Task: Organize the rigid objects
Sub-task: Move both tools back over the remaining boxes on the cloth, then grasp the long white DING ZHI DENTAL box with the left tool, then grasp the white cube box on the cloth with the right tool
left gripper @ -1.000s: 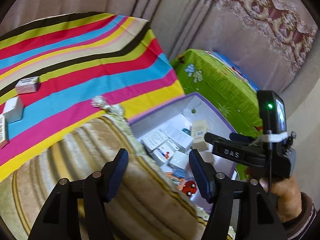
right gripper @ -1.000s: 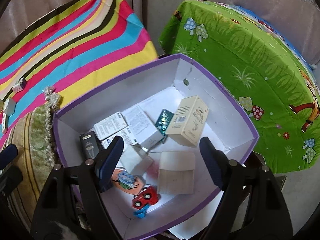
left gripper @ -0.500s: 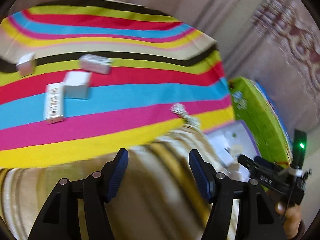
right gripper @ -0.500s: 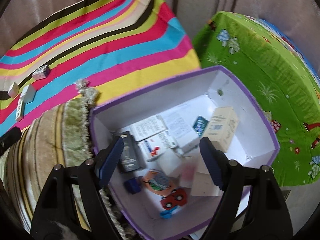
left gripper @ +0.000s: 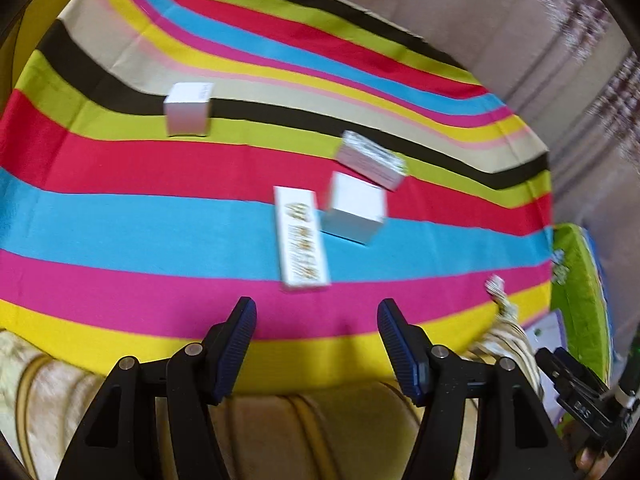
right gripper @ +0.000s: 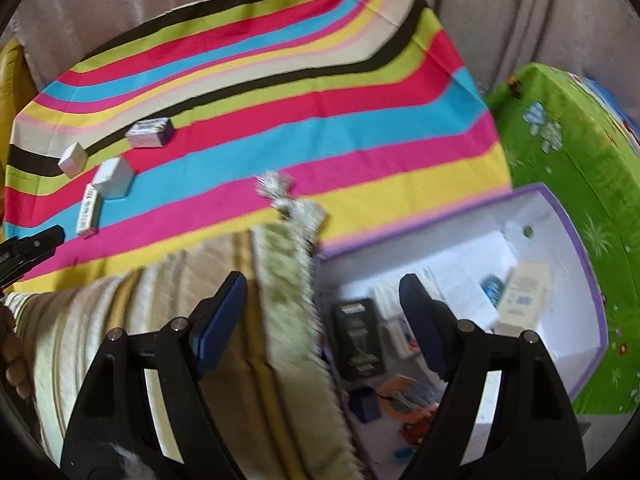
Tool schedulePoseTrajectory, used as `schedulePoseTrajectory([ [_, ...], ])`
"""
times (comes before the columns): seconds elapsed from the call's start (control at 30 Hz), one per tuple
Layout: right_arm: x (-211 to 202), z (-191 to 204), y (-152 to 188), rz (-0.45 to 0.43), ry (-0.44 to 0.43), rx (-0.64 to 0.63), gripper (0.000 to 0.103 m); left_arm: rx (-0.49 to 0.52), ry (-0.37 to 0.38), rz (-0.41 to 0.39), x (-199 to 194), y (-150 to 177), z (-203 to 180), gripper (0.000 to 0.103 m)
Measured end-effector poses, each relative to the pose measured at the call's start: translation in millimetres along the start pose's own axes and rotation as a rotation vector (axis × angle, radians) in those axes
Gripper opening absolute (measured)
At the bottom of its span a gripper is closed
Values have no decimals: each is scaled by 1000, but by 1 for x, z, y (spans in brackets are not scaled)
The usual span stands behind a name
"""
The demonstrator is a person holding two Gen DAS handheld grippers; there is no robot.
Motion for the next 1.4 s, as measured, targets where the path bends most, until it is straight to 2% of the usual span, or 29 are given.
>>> schedulePoseTrajectory([
  [0.2,15,38,-15,9,-73,-61,81,13,-52,16,13,-13,6,63],
  [0.47,31,79,-27,27,-122,-141,82,91,-134,61,37,-23,-1,63],
  [0.6,36,96,-29,37,-128,-191,82,116,-158,78,47,-23,2,51],
  [0.63,37,100,-29,39,-128,-200,82,132,-168,77,48,-24,2,43],
  [0.7,39,108,-31,42,-132,-215,82,143,-174,71,47,-26,4,33],
  [0.8,42,122,-34,42,-135,-232,83,122,-148,63,45,-29,13,33],
  [1.1,50,179,-44,21,-140,-267,83,-27,-159,-5,23,-29,67,33],
  [1.23,53,204,-53,-10,-146,-254,83,-42,-148,-17,20,-28,72,33],
  [1.4,62,223,-59,-27,-126,-235,88,-66,-139,-36,18,-31,78,33],
])
Point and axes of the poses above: each gripper's, at about its wrist camera, not at the fingertips, and x roughly the way its jaws point, z to its left, y to its underside, the point moved 6 cm from there along x, roughly the way its jaws point, and after that the axes turned 2 degrees about x, right-handed, at the moved point
